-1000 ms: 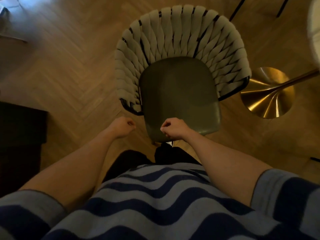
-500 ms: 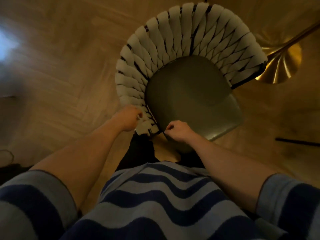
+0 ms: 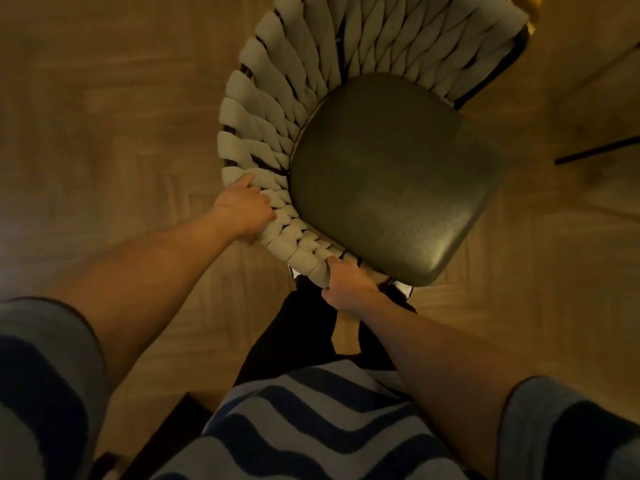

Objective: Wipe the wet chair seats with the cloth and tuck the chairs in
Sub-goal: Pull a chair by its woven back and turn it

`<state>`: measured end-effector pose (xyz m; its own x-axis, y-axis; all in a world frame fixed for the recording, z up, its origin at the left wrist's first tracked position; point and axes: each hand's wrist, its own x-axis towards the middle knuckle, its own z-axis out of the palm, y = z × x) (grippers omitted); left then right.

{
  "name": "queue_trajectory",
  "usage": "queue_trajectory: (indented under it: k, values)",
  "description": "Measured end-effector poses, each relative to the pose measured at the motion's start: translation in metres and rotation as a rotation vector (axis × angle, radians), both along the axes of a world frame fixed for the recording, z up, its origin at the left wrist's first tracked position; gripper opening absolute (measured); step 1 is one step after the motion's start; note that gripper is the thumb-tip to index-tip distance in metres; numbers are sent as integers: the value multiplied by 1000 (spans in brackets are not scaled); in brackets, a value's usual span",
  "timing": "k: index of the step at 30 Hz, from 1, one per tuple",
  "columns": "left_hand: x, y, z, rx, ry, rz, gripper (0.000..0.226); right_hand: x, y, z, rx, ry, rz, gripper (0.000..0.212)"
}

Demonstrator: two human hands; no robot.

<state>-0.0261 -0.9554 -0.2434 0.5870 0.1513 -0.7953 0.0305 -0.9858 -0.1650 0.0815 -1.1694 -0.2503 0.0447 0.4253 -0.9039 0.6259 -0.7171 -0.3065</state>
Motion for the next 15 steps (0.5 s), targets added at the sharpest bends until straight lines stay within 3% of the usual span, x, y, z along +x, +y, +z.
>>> queue_trajectory:
  k: [8,11,15]
  values:
    - [1,-16,1,-5,-53,-44,46,9,-21,12,54,-105,32,49]
    - [15,-56,5,-21,-69,8,39,33,-49,13,51,-136,31,43]
    - [46,-128,11,-68,-57,134,30,82,-102,18,18,-199,72,51]
